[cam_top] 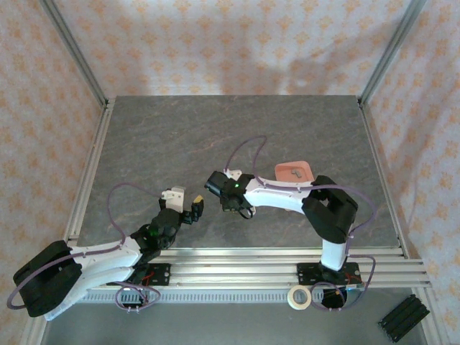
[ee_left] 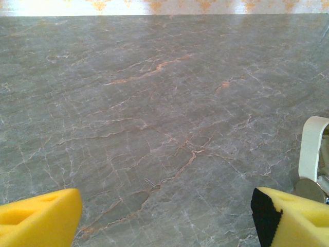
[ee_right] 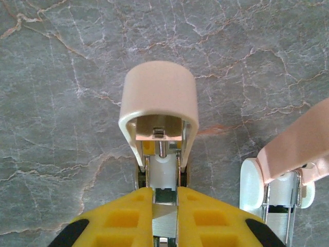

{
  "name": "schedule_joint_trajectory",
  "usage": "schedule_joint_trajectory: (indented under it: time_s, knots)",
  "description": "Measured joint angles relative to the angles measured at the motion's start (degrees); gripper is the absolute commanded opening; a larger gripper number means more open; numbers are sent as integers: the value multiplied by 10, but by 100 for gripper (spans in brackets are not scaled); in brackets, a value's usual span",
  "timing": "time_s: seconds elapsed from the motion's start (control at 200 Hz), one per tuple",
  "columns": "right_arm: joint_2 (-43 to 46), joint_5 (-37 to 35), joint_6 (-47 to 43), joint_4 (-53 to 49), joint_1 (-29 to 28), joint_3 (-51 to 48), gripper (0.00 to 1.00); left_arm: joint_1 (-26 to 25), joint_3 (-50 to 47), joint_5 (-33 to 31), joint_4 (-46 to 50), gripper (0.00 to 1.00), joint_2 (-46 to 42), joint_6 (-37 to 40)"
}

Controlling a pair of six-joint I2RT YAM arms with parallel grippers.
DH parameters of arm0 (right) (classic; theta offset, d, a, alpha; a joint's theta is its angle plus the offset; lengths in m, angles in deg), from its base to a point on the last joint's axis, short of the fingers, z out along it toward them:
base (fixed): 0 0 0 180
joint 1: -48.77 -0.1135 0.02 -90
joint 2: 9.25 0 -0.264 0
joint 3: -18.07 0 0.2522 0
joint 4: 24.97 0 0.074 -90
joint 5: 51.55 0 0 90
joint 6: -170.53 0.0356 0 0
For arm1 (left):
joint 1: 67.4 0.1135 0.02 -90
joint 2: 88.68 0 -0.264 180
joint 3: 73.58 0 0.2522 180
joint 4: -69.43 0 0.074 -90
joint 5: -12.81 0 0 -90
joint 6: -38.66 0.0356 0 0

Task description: Load the staples into the stapler

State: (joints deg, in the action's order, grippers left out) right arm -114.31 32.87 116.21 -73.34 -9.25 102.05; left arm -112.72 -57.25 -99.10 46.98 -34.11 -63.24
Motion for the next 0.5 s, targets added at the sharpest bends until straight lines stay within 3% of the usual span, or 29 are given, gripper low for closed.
schedule_joint_trajectory:
  time_s: [0.5]
  knots:
    - [-4,4,0,0,0,-6,15,0,0,0,0,87,0,0]
